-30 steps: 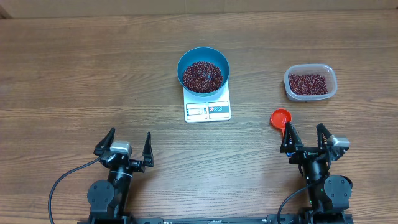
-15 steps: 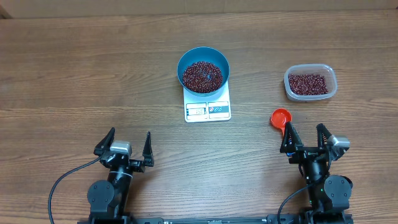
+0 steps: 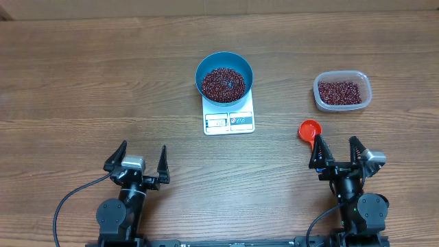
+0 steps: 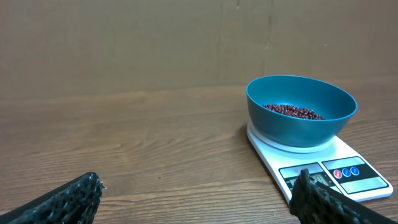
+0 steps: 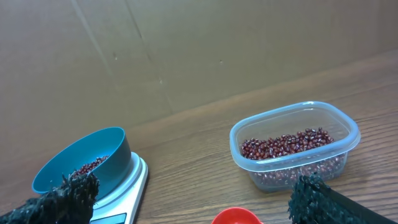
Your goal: Scoop item into bowl and weigh 150g on scale
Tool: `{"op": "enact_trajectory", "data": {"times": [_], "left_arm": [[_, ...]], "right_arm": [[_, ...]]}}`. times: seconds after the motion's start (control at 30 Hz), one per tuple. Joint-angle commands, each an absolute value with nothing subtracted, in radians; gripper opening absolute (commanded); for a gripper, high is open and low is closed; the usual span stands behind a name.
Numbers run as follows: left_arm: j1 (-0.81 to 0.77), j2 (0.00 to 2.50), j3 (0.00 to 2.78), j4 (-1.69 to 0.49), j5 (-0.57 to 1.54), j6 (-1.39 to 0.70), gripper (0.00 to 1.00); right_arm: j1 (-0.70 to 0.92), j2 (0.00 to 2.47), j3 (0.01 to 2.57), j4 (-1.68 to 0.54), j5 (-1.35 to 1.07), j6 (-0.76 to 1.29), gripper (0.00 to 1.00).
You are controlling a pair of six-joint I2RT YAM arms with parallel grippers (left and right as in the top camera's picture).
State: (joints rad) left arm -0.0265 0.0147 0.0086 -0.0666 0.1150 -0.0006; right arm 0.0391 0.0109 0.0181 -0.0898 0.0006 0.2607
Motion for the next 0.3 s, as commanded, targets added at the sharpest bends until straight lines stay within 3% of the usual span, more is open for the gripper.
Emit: {"op": "enact_trajectory", "data": {"times": [0.0,0.27], "left_arm": [[-0.027,0.004,0.005,-0.07,0.101,0.007,1.0],[-0.027,0.004,0.005,-0.07,0.101,0.007,1.0]], "right_arm": [[0.038,0.003,0.008,-0.084,0.006,0.254,1.0],[0.038,0.003,0.008,-0.084,0.006,0.254,1.0]]}}
